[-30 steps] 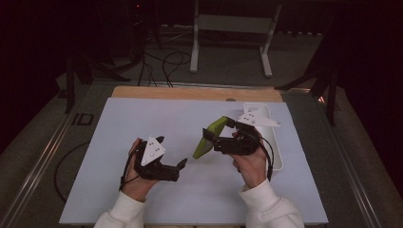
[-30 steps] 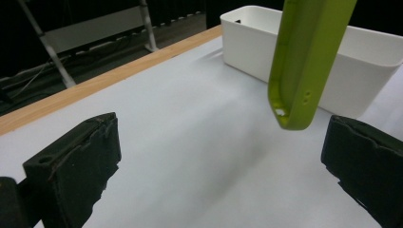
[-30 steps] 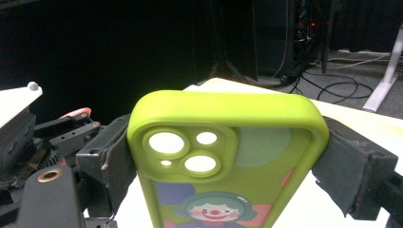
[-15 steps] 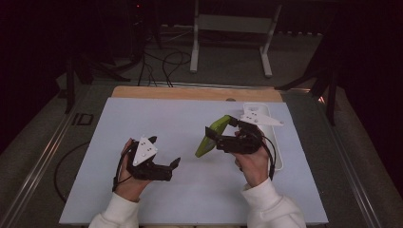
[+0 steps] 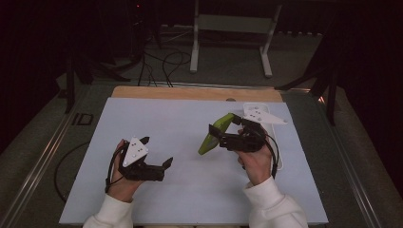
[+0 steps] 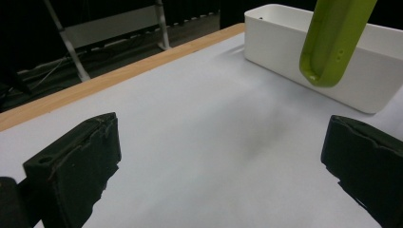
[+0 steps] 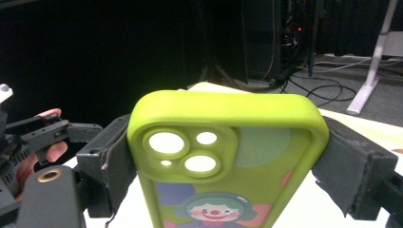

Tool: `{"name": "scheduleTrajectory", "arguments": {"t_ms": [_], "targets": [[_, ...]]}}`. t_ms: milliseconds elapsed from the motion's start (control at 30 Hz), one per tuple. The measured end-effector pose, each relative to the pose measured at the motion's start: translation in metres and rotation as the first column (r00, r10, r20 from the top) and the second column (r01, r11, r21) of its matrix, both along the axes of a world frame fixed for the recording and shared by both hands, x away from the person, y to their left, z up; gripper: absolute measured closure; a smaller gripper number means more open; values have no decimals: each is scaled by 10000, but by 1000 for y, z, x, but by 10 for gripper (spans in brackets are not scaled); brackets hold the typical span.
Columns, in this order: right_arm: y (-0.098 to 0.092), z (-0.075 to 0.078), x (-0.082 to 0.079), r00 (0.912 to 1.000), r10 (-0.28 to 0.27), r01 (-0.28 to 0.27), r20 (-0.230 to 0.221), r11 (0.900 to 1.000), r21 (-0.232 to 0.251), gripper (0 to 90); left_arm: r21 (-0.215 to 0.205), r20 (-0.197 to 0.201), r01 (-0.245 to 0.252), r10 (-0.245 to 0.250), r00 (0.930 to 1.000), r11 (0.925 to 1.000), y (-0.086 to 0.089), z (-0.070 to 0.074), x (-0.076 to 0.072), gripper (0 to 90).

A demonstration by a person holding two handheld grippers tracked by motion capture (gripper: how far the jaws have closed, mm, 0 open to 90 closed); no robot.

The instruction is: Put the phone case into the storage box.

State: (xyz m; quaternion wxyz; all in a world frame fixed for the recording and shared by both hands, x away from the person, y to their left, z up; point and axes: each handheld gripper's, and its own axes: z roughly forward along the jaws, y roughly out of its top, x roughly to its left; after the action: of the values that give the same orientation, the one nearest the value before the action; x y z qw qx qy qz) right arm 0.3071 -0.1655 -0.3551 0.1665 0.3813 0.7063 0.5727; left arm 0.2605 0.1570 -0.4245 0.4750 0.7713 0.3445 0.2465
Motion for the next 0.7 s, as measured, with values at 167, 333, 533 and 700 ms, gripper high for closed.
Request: {"name": "scheduleTrajectory", "arguments": {"t_ms": [167, 333, 533, 700], "targets": [[-5, 0, 2, 9999, -158, 158, -6, 9999, 31, 155, -148, -105, -10, 8, 9999, 9999, 8, -4, -2, 0], [-9, -1, 3, 9996, -278, 278, -14, 9996, 34, 155, -172, -105, -62, 60, 9999, 9998, 17, -6, -4, 1], [-14, 0, 4, 9991, -418, 418, -13, 9991, 51, 155, -122, -241, -259, 256, 9994, 9996, 26, -11, -6, 1], [-18, 0, 5, 9986, -525, 525, 25, 9986, 37, 155, -171, -209, -393, 390, 9990, 9991, 33, -14, -9, 1]]}}
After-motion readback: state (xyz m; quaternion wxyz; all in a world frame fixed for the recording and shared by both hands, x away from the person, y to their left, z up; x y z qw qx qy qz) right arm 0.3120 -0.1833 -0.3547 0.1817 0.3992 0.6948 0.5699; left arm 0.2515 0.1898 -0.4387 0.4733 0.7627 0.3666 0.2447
